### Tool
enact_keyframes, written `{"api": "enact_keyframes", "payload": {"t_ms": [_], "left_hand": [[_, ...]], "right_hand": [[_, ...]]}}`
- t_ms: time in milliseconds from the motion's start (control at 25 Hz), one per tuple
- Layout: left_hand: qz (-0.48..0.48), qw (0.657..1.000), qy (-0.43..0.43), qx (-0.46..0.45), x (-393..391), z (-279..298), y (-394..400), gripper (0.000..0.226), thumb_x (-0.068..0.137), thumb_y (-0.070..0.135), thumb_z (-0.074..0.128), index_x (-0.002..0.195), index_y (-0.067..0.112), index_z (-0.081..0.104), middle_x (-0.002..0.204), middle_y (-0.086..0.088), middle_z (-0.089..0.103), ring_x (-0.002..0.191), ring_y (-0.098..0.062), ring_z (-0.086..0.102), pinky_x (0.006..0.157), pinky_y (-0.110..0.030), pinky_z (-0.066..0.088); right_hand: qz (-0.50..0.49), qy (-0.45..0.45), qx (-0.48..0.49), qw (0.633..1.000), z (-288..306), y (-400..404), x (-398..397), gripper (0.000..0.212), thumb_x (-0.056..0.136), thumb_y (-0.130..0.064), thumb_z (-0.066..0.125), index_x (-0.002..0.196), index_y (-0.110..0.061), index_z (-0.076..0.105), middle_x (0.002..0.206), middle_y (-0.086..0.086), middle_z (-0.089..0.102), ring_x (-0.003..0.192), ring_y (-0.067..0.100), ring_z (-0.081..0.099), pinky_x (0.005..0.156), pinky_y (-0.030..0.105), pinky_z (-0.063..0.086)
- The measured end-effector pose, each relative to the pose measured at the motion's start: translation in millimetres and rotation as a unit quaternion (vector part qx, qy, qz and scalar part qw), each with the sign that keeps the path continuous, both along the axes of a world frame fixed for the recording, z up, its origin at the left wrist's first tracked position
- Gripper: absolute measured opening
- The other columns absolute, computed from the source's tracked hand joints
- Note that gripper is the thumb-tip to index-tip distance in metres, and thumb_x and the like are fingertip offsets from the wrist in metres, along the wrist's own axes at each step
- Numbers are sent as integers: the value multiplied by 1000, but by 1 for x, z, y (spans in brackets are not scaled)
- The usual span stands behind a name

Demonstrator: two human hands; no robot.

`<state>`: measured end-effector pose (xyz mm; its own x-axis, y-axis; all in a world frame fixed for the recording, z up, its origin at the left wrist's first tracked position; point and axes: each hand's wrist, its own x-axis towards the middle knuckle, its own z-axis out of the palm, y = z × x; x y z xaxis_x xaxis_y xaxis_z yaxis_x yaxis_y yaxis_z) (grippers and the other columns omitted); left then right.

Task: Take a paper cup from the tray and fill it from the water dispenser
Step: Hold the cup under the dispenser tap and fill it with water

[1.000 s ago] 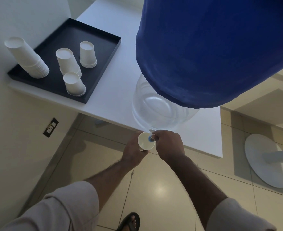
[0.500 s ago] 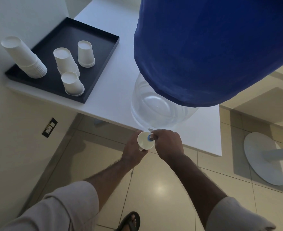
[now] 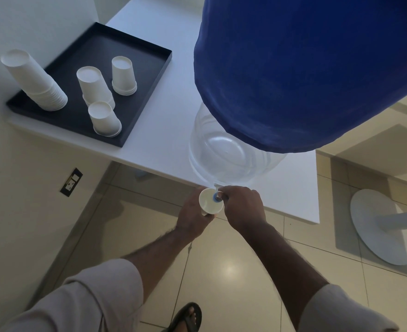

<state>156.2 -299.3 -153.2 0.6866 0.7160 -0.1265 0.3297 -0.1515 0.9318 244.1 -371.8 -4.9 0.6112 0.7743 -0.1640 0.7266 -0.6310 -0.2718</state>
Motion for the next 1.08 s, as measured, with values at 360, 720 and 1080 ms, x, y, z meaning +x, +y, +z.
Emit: {"api": "enact_keyframes", "payload": {"t_ms": [360,720,1080], "left_hand": [[0,1000,-5,-8,1,4,-2,60,70,18,87,119,30,54,111,6,66,99,-15,64,84,-43,58],[-10,999,-42,-28,1,2,-2,55,71,28,89,113,35,55,103,12,67,92,-5,64,76,-25,56],[-28,999,-22,-41,-2,0,1,71,66,22,88,105,64,47,105,18,67,97,7,62,73,-6,47]], "right_hand": [[16,-53,31,998,-14,-7,-5,18,91,-10,52,93,-18,68,84,1,71,70,25,58,72,31,31],[-5,-34,154,987,-47,-35,-21,41,94,-28,59,134,-18,56,131,0,61,118,20,52,95,35,45],[-349,349,210,844,-71,-24,-4,27,93,-13,57,116,-15,71,77,5,70,60,20,59,56,28,49]]}}
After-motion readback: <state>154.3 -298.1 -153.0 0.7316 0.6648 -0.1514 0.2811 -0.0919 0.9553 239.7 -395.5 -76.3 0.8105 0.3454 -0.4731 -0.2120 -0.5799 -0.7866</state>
